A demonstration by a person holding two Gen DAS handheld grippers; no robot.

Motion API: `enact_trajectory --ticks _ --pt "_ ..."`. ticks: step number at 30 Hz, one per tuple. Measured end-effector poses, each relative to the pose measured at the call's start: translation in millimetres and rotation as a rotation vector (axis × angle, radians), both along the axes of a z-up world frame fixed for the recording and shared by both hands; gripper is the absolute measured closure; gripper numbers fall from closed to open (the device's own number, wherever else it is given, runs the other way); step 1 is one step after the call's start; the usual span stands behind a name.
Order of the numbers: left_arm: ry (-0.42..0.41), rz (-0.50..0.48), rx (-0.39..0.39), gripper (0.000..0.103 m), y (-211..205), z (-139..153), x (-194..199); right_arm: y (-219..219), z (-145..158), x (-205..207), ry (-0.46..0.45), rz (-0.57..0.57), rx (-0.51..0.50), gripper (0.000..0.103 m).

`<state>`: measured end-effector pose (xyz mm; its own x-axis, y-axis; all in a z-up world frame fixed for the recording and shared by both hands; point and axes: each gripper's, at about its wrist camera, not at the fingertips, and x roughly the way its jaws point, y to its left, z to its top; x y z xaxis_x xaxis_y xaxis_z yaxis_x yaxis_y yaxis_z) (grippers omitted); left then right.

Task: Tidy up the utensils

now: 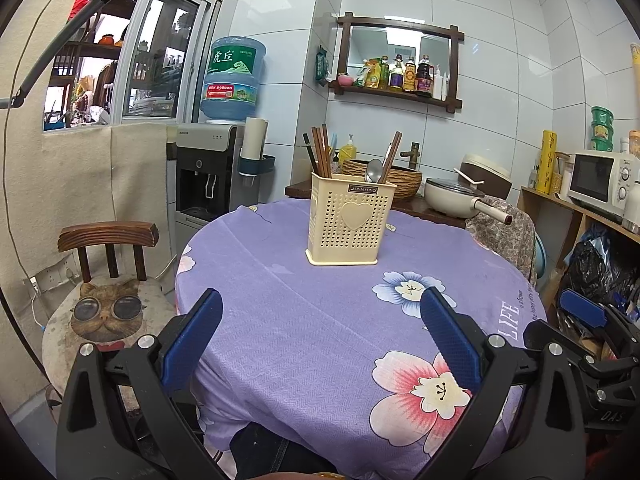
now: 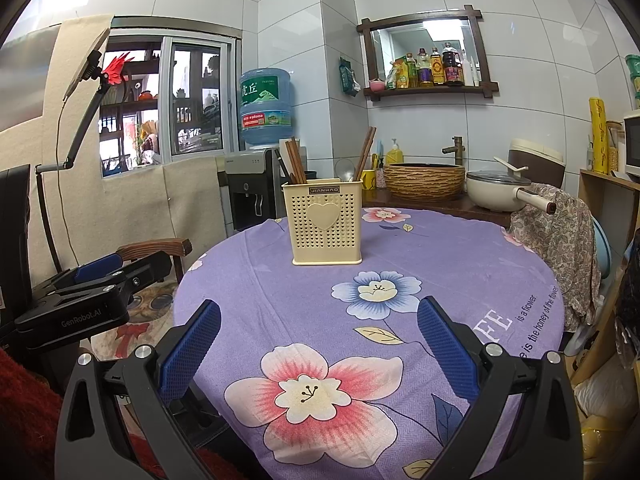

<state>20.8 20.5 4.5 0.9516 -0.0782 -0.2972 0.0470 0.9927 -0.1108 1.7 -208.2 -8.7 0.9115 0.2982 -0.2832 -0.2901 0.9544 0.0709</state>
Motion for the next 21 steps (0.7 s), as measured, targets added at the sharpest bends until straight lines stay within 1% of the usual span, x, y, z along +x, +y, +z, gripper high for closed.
enact_trajectory --ticks 21 --pt "0.004 0.000 -0.001 0.006 1.1 -0.3 -0.8 -0.2 -0.1 0.0 0.000 0.002 -0.002 0.006"
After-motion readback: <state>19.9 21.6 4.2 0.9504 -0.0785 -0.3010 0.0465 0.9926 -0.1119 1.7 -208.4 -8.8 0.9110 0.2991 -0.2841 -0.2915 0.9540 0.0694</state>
